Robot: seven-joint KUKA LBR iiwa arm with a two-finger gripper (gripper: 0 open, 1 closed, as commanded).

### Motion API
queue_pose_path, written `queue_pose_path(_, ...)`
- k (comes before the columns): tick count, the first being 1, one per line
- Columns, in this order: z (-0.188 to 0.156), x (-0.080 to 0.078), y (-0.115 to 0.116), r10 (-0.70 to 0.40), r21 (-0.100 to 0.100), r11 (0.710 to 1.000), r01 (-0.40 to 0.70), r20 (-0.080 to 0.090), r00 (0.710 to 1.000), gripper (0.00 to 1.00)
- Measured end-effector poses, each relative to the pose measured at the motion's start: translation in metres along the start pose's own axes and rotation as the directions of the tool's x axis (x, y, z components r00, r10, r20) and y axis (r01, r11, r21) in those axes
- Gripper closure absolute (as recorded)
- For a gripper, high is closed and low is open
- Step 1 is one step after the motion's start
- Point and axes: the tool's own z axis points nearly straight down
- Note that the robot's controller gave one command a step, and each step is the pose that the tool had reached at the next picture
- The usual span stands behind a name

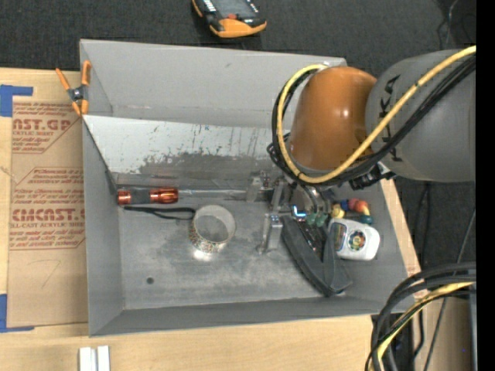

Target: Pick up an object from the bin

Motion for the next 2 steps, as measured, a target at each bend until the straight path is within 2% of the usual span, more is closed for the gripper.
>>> queue_pose_path(1,0.000,0.000,0.000,0.000,0.000,1.000,0.000,0.000,1.000,0.00)
queue_pose_path(2,0.037,-0.026,0.082,-0.072,-0.004,0.997,0.072,0.002,0.997,0.00)
